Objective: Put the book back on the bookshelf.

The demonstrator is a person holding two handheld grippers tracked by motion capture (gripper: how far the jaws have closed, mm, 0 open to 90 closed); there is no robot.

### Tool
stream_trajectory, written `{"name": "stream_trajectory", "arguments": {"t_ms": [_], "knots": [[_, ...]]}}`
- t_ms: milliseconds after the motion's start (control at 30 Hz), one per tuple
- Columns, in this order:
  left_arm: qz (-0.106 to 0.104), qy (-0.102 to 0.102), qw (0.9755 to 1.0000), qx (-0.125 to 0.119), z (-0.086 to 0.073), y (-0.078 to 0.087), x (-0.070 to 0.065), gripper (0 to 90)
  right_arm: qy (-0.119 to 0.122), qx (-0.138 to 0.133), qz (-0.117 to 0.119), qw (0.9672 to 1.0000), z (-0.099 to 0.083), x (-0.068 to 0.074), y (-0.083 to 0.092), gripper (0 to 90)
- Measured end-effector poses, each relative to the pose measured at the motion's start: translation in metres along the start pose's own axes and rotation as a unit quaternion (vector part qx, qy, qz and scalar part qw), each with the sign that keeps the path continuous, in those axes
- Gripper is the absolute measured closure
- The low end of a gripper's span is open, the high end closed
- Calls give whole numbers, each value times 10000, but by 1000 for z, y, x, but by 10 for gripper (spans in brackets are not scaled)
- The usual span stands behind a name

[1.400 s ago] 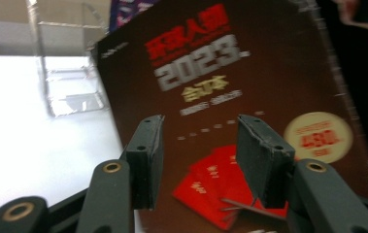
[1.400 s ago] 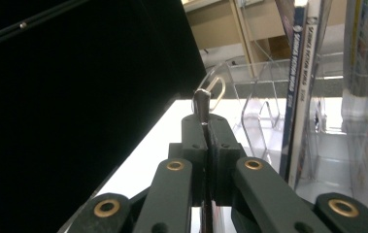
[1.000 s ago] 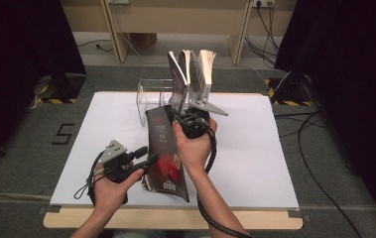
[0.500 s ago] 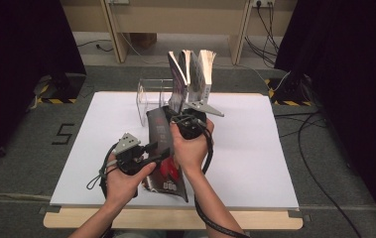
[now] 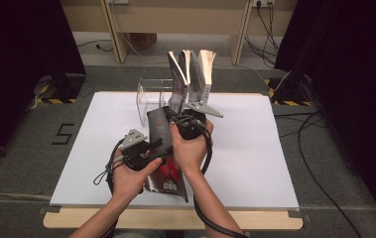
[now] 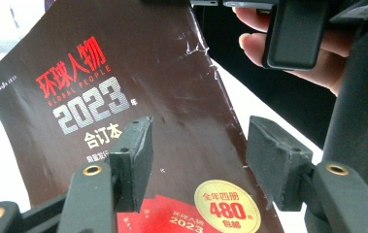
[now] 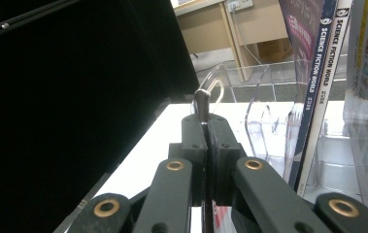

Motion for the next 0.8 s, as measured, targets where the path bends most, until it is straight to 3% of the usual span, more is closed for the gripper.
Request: {"name": "stream_trajectory", "arguments": {"t_ms": [800], "knots": [[39, -49, 10000, 22, 3, -6, -3, 417, 62, 15, -76, 10000, -2, -1, -2, 878]]}}
Point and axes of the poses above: each handheld gripper's, and its own axes: y roughly backward along the jaws, z roughly out of its top, x roughly to its left, the point moved 2 cm from there along -y, roughly forward along the jaws, and after that the axes turned 9 degrees about z, right-handed, at the moved point
